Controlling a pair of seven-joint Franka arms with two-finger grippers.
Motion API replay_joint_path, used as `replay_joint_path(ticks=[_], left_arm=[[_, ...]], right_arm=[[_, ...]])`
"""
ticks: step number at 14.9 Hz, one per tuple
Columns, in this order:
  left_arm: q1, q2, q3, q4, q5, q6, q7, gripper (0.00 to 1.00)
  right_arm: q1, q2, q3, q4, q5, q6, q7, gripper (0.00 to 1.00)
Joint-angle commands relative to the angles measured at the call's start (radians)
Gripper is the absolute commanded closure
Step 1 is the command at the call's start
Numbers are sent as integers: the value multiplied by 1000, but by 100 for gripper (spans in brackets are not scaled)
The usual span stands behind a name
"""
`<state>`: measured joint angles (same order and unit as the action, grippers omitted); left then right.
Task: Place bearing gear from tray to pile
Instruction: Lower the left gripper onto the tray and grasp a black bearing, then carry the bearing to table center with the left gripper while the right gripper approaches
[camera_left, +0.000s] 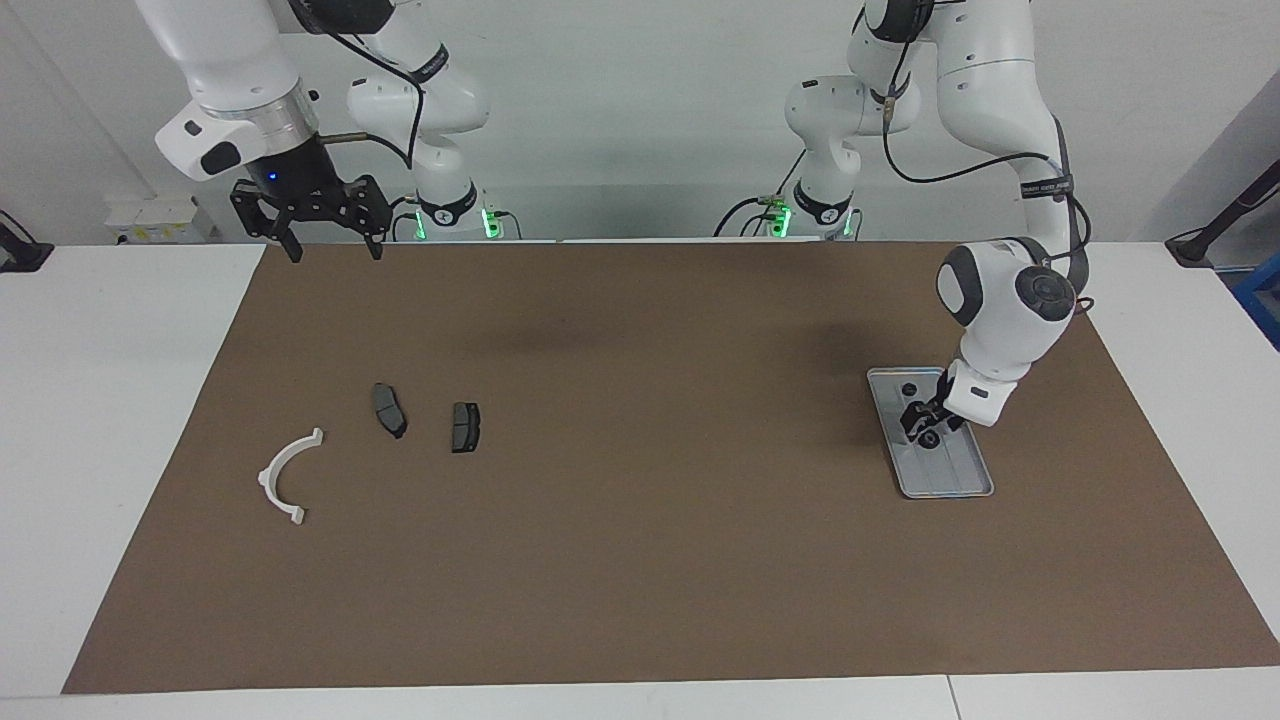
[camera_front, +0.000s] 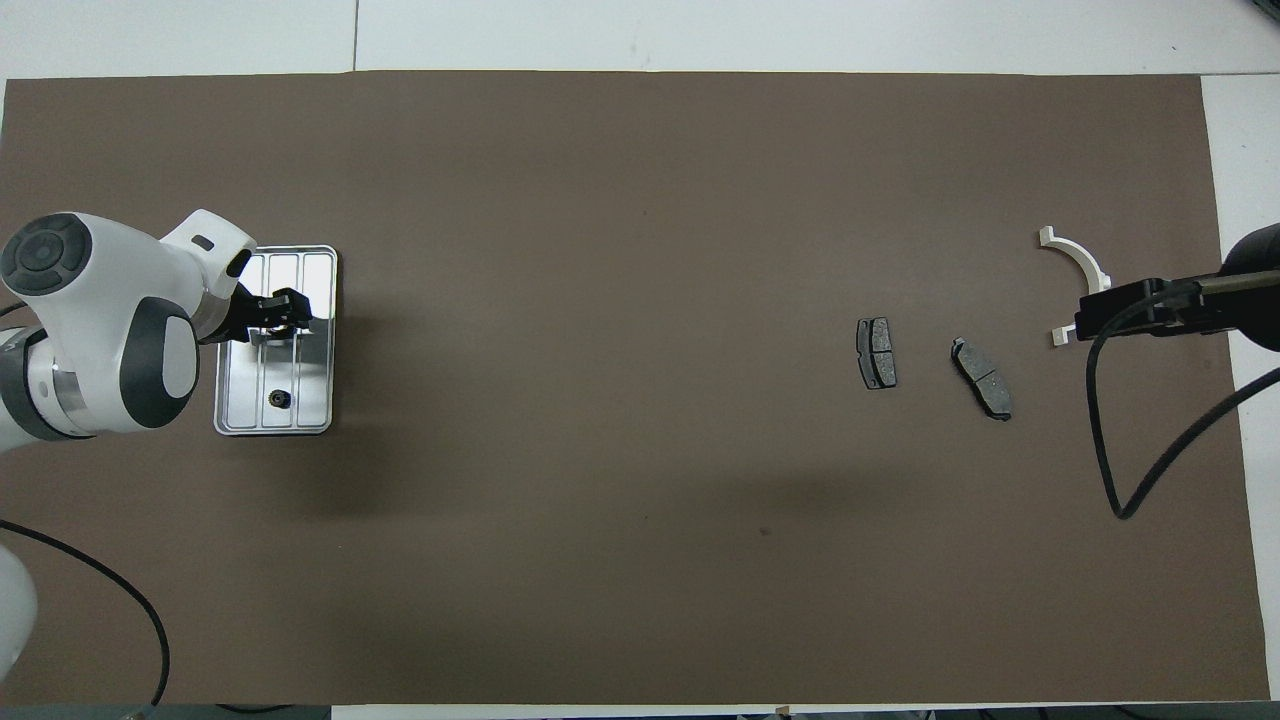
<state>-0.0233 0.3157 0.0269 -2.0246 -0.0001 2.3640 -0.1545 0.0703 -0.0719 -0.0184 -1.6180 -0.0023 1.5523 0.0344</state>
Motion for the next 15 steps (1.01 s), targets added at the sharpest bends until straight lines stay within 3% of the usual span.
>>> replay_joint_path(ticks=[1, 2, 3, 5, 8, 11, 13, 15], left_arm=[[6, 16, -1, -5, -15, 34, 10, 26], [6, 16, -1, -5, -15, 34, 10, 37], [6, 17, -1, -2, -15, 32, 12, 55], [6, 20, -2, 18, -20, 3, 10, 100], [-10, 43, -4, 133, -78, -145, -11, 100], [-102, 62, -15, 289, -78, -305, -249, 100], [-214, 86, -15, 358, -80, -315, -460, 100], [-321, 89, -13, 365, -77, -267, -626, 100]], right_arm=[[-7, -14, -2, -10, 22, 15, -21, 0], [-7, -14, -2, -11, 22, 15, -21, 0], [-9, -14, -2, -11, 22, 15, -21, 0], [-10, -14, -2, -11, 22, 15, -21, 0], [-9, -14, -2, -11, 24, 15, -21, 0], [-9, -14, -2, -11, 22, 15, -24, 0], [-9, -14, -2, -11, 22, 15, -24, 0], [-9, -14, -2, -13, 24, 15, -22, 0]])
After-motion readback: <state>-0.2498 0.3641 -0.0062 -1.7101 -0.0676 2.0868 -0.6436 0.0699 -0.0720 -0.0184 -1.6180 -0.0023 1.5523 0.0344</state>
